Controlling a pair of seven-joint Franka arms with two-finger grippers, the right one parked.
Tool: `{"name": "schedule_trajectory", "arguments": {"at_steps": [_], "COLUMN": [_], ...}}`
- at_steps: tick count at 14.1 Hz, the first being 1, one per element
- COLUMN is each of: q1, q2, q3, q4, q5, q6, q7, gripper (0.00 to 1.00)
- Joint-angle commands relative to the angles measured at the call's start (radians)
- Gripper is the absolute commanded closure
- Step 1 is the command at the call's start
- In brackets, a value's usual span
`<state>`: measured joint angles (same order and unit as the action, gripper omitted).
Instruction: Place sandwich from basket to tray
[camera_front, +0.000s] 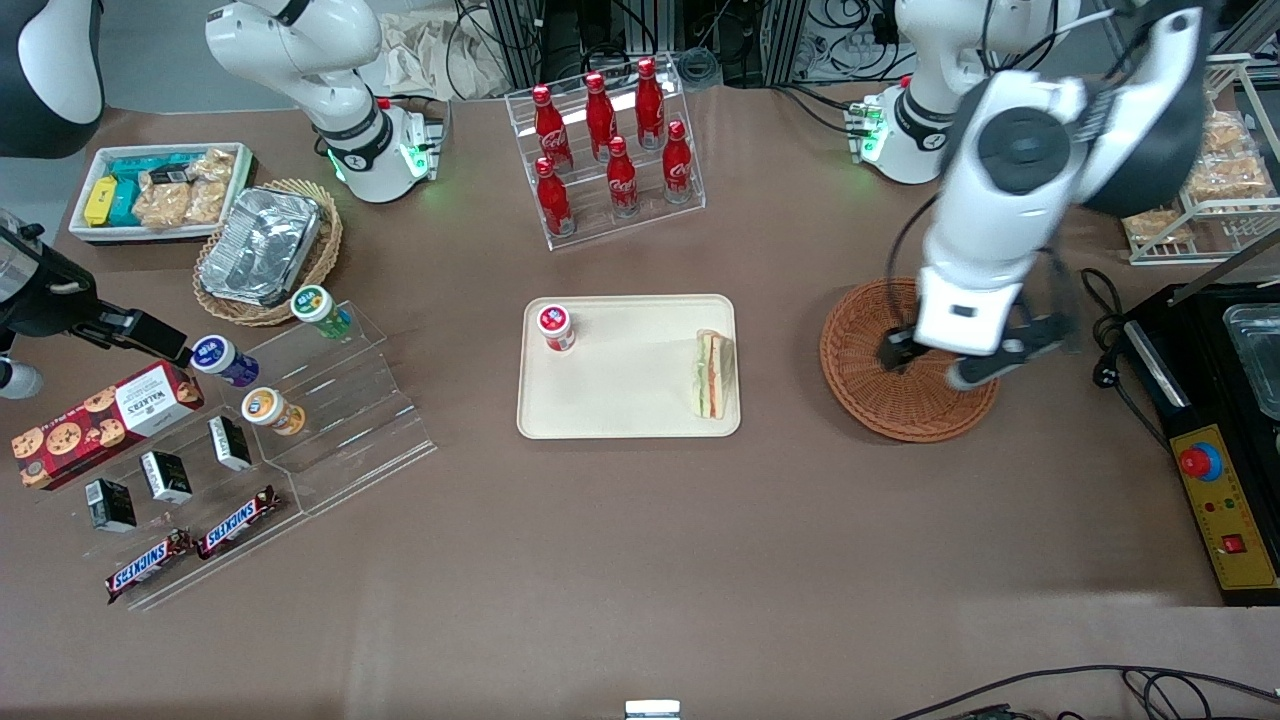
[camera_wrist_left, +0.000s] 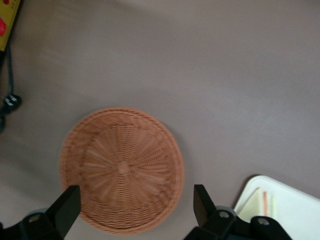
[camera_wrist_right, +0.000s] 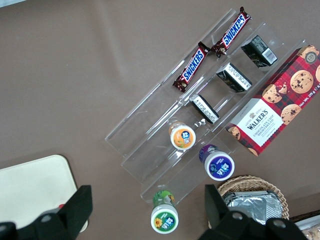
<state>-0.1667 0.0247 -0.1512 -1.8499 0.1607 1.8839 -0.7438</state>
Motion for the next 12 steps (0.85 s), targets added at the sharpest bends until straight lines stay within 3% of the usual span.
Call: {"name": "schedule_trajectory", "arguments": {"at_steps": [1,4,9,12], "q1": [0.091,0.174,0.176,0.173], "q2": [-0.075,-0.124,-0.202,-0.2], "q3": [-0.008,0.004,0.108,0.116], "q4": [-0.019,-0.019,-0.011,0.041], "q5": [-0.041,-0.107,-0.173,-0.17], "q6": [-0.049,-0.078,-0.095,-0.115], "q7": [0.244,0.573,0.786,0.802], "gripper": [0.0,0.0,0.0,0.0]}}
